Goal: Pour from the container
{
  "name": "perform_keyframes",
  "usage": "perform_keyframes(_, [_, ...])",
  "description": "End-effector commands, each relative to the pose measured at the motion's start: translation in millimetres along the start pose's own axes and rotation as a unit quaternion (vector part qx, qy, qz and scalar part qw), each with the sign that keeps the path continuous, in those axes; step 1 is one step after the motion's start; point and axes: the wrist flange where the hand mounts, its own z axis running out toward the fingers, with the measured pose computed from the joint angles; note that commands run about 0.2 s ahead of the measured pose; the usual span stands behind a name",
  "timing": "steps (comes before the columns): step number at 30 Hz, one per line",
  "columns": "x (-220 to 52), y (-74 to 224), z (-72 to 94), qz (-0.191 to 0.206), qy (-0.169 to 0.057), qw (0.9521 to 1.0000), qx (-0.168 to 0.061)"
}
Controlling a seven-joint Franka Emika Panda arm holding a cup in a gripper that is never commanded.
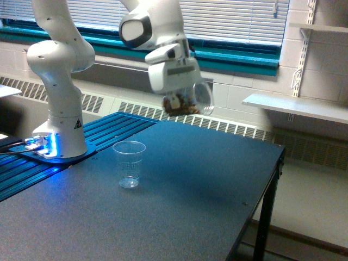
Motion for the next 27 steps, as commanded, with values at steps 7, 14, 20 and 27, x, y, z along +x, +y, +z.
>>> perform_keyframes(7, [-14, -1, -22.7, 0.016, 0.013, 0.9997, 0.014])
perform_keyframes(14, [-40, 17, -19.5, 0.021, 0.003, 0.9998, 0.002])
perform_keyframes(20, [-44, 39, -21.1, 0.035, 0.003, 0.9994, -0.007])
perform_keyframes(27, [-59, 56, -15.8, 0.033, -0.009, 0.9991, -0.023])
